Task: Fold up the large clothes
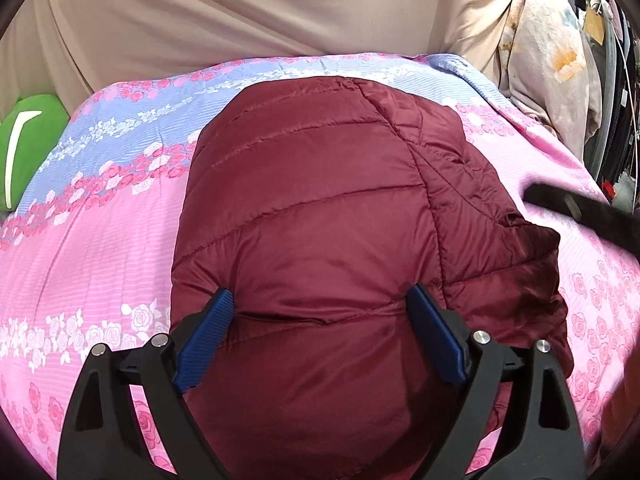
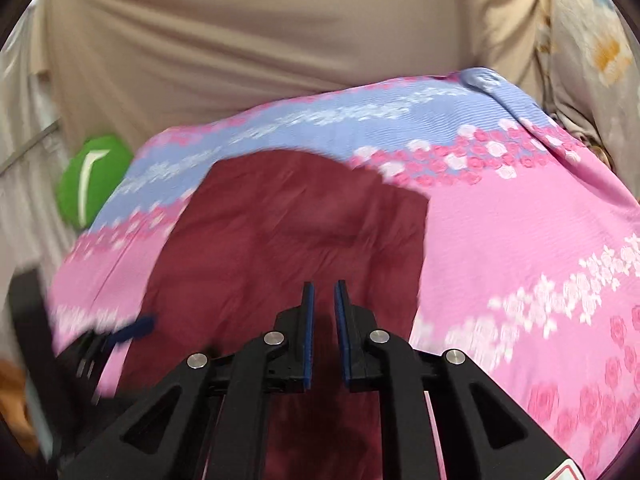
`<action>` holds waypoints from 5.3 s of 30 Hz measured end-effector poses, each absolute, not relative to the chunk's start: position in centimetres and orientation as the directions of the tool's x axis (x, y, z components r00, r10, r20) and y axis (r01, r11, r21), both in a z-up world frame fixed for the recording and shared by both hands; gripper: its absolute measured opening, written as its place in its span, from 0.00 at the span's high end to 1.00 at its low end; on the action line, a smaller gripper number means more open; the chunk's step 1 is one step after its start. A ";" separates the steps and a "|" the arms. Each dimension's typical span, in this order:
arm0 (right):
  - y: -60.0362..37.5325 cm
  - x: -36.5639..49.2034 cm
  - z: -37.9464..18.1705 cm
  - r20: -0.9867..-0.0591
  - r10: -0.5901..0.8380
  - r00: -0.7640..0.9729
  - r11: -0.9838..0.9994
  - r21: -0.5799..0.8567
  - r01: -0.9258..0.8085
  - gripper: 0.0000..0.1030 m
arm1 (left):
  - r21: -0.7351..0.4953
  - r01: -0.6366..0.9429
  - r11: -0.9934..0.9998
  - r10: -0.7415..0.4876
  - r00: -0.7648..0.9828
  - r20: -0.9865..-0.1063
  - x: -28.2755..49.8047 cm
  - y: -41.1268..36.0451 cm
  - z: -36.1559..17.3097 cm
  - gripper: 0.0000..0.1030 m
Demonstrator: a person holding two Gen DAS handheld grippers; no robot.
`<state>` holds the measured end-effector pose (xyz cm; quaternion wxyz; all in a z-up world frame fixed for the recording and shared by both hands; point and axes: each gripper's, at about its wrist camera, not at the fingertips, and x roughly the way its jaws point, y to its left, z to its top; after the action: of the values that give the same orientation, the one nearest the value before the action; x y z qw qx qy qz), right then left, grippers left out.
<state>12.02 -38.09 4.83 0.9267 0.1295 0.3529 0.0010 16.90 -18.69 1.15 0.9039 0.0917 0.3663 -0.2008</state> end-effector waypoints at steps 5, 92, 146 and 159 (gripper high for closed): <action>-36.0 9.0 1.5 -0.714 0.094 0.693 0.976 0.202 0.076 0.88 | 0.018 0.430 0.903 -0.296 0.652 -0.698 16.9 -18.6 1.1 0.16; -40.4 6.5 1.6 -0.705 0.127 0.697 0.889 0.392 0.235 0.24 | -0.278 0.420 0.864 -0.486 0.550 -0.679 16.2 -10.2 3.6 0.05; -37.4 14.8 -2.4 -0.679 0.314 0.664 0.835 0.530 0.149 0.65 | -0.270 0.543 0.795 -0.543 0.438 -0.717 24.4 -14.3 1.7 0.35; -35.7 16.6 2.0 -0.658 0.286 0.697 0.865 0.490 0.108 0.83 | -0.305 0.598 0.741 -0.612 0.416 -0.672 24.8 -14.0 4.2 0.59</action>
<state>16.55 -35.73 2.02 0.8850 0.2552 0.3863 0.0502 24.79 -14.02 4.23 0.8414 -0.0091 0.4034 -0.3595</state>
